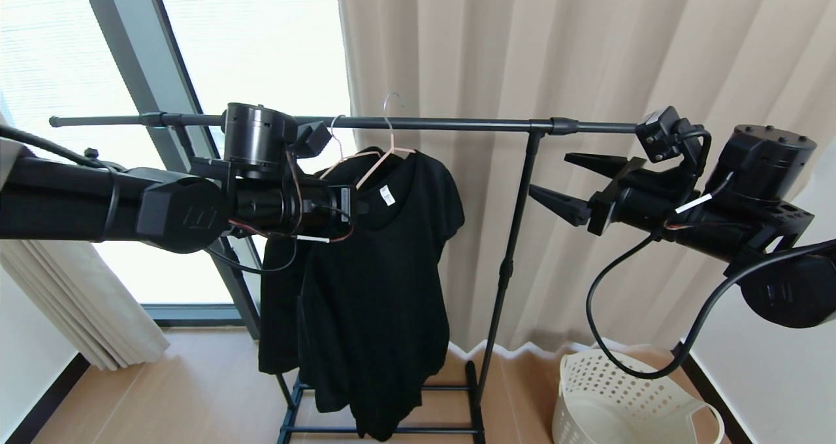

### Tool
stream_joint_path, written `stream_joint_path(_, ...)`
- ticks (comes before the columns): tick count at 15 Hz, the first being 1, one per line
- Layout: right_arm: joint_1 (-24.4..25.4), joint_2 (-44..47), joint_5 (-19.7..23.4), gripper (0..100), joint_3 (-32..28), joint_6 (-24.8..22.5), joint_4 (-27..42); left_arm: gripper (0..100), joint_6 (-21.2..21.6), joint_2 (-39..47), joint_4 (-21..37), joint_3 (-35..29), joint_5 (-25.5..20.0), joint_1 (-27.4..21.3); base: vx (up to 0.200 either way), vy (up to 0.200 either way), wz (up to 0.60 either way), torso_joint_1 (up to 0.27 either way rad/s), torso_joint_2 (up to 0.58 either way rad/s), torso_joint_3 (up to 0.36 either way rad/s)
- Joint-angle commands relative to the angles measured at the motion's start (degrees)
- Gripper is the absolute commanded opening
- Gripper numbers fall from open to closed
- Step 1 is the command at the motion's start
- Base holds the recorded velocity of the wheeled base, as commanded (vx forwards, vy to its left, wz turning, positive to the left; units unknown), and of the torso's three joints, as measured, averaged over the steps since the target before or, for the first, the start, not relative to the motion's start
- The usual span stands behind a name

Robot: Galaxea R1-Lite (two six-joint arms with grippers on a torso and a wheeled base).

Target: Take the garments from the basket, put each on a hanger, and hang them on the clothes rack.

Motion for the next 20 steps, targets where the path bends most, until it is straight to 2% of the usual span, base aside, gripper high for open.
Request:
stream_joint_path(1,0.08,0.17,0.03,100,-0.03,-0.04,-0.03,0,-1.16,4.58,-0.02,-4.01,1.48,0.05,0.000,0.000,0.00,0.000,0.00,0.000)
stream_joint_path(5,0.08,0.96,0.03,100,-0.03,-1.00,-0.03,0,-1.34,8.63,-0.02,-8.84,1.65,0.05,0.000,0.000,0.00,0.000,0.00,0.000)
stream_joint_path(16,0.08,1.05,0.03,100,0.06,-1.09,-0.03,0,-2.57,13.64,-0.02,-14.55,2.62,0.05,0.000,0.000,0.00,0.000,0.00,0.000)
stream_joint_path(20,0.08,1.05,0.03,100,0.06,-1.09,-0.03,0,-2.57,14.16,-0.02,-14.55,2.62,0.05,0.000,0.000,0.00,0.000,0.00,0.000)
